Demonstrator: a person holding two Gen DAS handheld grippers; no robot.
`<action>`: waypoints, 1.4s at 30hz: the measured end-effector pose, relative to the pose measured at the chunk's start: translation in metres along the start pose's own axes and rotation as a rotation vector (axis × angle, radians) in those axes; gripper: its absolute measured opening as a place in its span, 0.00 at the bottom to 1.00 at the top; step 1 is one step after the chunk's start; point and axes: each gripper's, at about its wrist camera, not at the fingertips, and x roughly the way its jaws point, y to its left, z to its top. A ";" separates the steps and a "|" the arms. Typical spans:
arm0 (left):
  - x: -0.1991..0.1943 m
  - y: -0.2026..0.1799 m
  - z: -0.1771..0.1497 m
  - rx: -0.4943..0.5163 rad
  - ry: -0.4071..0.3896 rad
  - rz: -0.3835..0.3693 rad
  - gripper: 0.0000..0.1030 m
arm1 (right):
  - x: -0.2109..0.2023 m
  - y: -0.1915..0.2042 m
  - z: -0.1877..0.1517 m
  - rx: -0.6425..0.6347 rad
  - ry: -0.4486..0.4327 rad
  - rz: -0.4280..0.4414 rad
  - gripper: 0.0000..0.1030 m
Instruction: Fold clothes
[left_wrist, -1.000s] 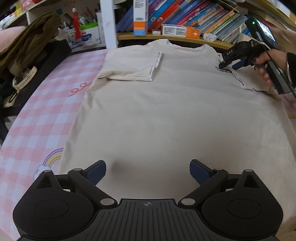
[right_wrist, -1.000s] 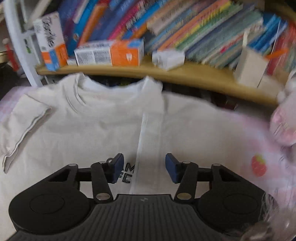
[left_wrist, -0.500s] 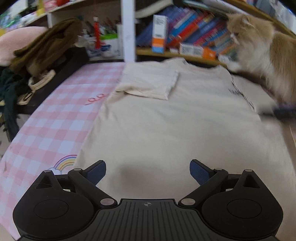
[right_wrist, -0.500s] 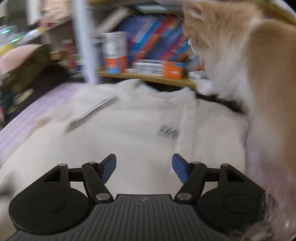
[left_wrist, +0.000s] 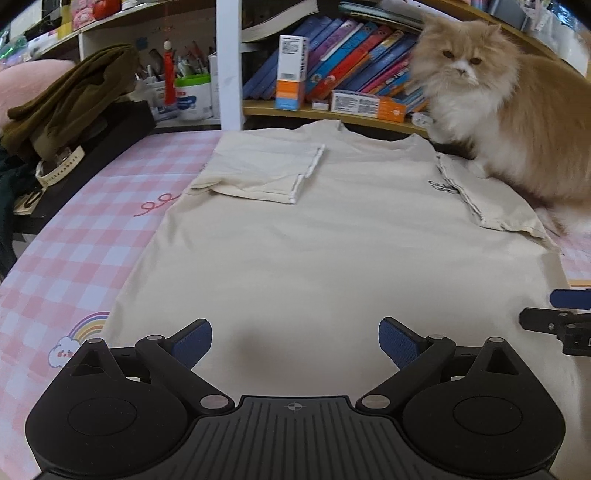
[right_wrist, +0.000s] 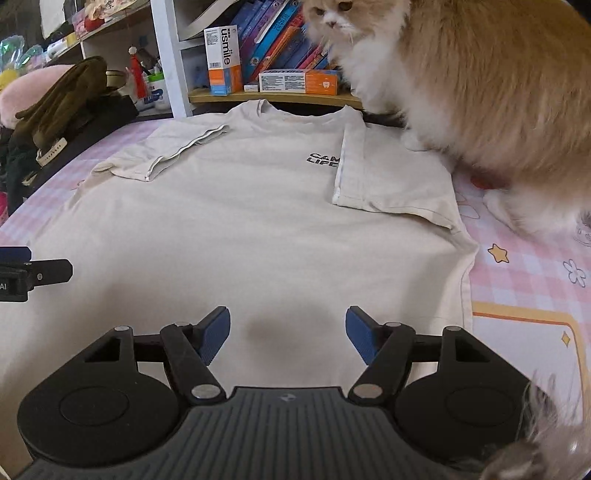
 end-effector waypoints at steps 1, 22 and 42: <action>0.000 -0.001 0.000 0.001 -0.002 -0.003 0.96 | -0.001 0.001 0.000 -0.003 -0.002 0.002 0.66; -0.002 -0.003 0.003 0.041 0.003 -0.026 0.96 | -0.005 0.010 -0.001 -0.009 0.000 0.015 0.66; 0.003 0.001 0.008 0.034 0.009 -0.020 0.96 | 0.000 0.013 0.001 -0.009 0.018 0.027 0.66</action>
